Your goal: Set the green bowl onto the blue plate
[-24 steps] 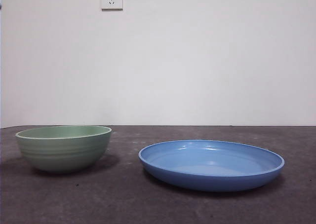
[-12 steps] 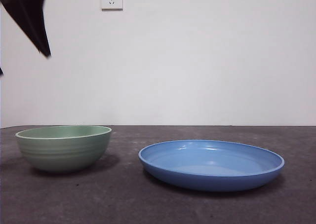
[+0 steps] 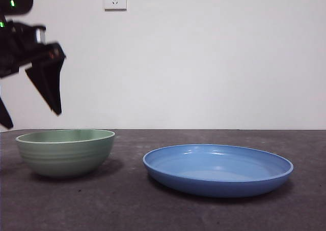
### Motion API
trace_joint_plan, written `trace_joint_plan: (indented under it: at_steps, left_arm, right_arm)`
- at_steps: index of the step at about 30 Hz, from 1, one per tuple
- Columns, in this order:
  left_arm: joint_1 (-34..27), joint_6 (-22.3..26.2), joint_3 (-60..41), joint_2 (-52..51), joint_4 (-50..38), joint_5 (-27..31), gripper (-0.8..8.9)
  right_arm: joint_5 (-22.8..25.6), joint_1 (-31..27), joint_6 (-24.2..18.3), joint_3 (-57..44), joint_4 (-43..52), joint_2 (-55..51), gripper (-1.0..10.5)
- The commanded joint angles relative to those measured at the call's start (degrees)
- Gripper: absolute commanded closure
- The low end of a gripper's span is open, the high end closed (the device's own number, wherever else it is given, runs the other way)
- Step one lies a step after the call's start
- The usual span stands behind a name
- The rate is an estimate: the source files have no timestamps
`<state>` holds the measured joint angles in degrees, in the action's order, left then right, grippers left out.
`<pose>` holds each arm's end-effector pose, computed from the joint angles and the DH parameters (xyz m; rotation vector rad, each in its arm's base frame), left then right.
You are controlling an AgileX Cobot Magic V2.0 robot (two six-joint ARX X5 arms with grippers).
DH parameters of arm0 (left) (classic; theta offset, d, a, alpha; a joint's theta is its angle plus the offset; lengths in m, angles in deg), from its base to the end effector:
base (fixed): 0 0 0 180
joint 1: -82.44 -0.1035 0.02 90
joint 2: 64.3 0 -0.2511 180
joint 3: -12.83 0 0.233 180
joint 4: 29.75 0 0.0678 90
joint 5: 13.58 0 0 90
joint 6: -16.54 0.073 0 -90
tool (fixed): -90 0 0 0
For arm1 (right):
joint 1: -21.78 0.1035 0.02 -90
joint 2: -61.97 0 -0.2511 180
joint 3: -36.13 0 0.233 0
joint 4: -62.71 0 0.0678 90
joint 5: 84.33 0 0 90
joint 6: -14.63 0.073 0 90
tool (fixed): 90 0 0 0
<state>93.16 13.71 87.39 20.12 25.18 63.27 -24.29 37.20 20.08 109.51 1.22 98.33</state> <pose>0.2762 -0.0692 0.1879 -0.0675 1.1471 -0.3429 0.1090 0.0679 0.3384 0.1442 0.4717 0.7588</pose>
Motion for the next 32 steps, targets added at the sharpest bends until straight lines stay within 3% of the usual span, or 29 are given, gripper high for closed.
trace_joint_plan:
  at_steps: [1, 10, 24, 32]
  left_arm:
    - [-0.1, 0.7, 1.3, 3.0, -0.9, 0.3, 3.17]
    - [-0.2, 0.7, 1.3, 7.7, -1.7, 0.3, 3.4]
    - [-0.2, 0.7, 1.3, 8.1, -2.3, 0.3, 7.96]
    - [-0.1, 0.9, 2.5, 8.1, -1.0, 0.3, 7.99]
  right_arm:
    - [-0.1, 0.3, 0.5, 1.1, 0.2, 0.2, 2.9]
    - [-0.1, 0.3, 0.5, 1.1, 0.2, 0.2, 2.9]
    - [-0.1, 0.3, 0.6, 1.1, 0.2, 0.2, 2.9]
    - [0.0, 0.3, 0.6, 1.1, 0.2, 0.2, 2.9]
